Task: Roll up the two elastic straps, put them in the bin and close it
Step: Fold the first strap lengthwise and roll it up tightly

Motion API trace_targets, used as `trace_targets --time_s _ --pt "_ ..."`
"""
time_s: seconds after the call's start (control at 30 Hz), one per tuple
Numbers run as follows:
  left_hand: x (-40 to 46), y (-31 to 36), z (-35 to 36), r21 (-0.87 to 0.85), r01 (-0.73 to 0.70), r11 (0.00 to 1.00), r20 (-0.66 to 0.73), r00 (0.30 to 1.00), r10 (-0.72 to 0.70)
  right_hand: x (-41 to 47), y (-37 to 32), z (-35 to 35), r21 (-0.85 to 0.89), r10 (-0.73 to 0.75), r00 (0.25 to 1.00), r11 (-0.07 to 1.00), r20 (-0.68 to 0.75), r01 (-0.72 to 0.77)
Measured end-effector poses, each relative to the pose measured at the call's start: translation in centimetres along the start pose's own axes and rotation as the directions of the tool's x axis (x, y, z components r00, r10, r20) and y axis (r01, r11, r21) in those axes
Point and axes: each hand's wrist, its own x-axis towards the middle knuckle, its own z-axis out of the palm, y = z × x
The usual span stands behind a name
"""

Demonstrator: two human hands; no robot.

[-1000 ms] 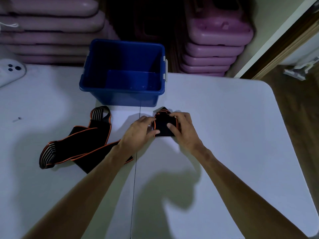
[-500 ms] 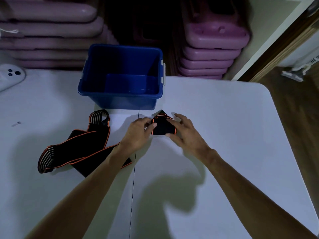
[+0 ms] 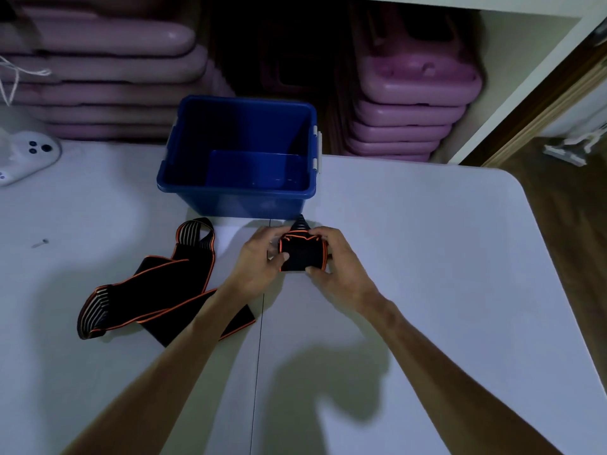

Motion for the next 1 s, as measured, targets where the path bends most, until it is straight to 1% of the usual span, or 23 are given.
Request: trace_targets --time_s 0.07,0.13,0.27,0.37,0.47,0.57,0.67,0.73,0.83,1.0 --pt "-0.5 -0.7 -1.1 0.008 -0.029 1.0 -0.061 0.998 0.03 0.3 -0.8 1.3 -0.017 -0.063 0.998 0.998 -0.027 0.063" --pt "-0.7 -1.3 -2.1 0.017 -0.062 0.998 -0.091 0.994 0.063 0.7 -1.2 2.3 -0.043 -0.104 0.994 0.994 -0.028 0.103" --pt "-0.5 -1.8 -3.4 0.038 -0.083 0.996 -0.114 0.99 0.086 1.1 -2.0 3.7 -0.064 -0.096 0.994 0.994 -0.048 0.092" --pt "-0.4 -1.8 -3.7 0.053 -0.108 0.993 -0.124 0.986 0.114 1.2 -2.4 4.2 -0.072 -0.128 0.988 0.99 -0.084 0.122" --pt "-0.4 -1.7 -3.7 0.096 -0.167 0.981 -0.148 0.973 0.18 1.4 -2.7 4.4 -0.101 -0.154 0.981 0.985 -0.12 0.142" --pt "-0.1 -1.6 -3.7 0.147 -0.21 0.967 -0.139 0.963 0.23 1.7 -2.9 4.5 -0.113 -0.167 0.977 0.982 -0.133 0.153" --pt "0.3 -1.9 -3.6 0.187 -0.212 0.959 -0.12 0.964 0.236 1.9 -3.1 4.5 -0.069 -0.107 0.982 0.993 -0.157 0.097" --pt "0.1 -1.9 -3.7 0.175 -0.195 0.965 -0.14 0.965 0.22 1.7 -3.2 4.6 -0.024 -0.07 0.981 0.998 -0.181 0.066" --pt "-0.9 -1.8 -3.9 0.164 -0.177 0.97 -0.187 0.96 0.207 1.1 -3.4 4.7 -0.002 -0.06 0.977 0.998 -0.204 0.061" --pt "-3.4 -2.3 -4.7 0.188 -0.13 0.974 -0.213 0.962 0.169 -1.2 -3.6 5.2 0.075 0.089 0.974 0.994 -0.21 -0.075"
